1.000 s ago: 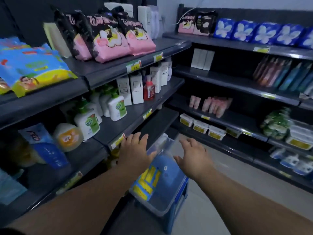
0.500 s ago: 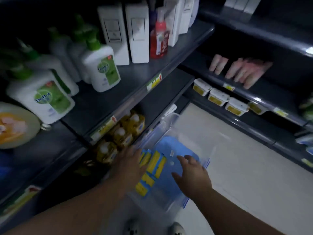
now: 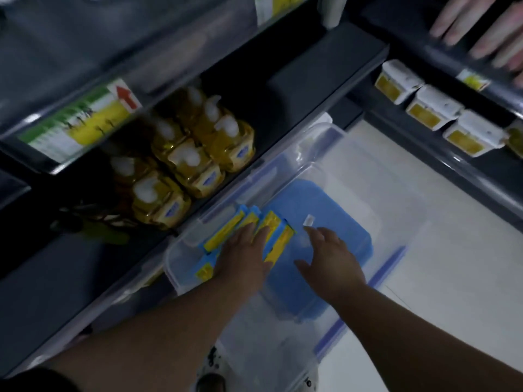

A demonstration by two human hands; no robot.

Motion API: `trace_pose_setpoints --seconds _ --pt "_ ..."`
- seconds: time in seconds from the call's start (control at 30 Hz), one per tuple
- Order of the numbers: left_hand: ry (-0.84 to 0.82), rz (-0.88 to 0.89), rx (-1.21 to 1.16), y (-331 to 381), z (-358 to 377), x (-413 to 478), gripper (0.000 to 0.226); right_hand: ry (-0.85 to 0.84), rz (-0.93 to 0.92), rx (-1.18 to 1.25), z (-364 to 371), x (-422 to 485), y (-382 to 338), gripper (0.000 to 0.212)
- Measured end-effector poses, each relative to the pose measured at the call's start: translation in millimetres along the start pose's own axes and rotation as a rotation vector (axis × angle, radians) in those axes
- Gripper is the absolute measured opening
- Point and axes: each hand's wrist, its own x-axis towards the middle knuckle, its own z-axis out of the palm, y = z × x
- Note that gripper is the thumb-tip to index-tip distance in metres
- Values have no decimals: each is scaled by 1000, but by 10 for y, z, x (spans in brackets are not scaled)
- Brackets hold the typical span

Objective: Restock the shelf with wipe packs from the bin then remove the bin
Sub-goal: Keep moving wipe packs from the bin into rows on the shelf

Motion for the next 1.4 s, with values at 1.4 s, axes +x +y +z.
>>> trace_pose_setpoints --seconds 1.4 --pt "-26 -264 -886 -550 -862 -381 53 -171 -4 1221 -260 0 -543 51"
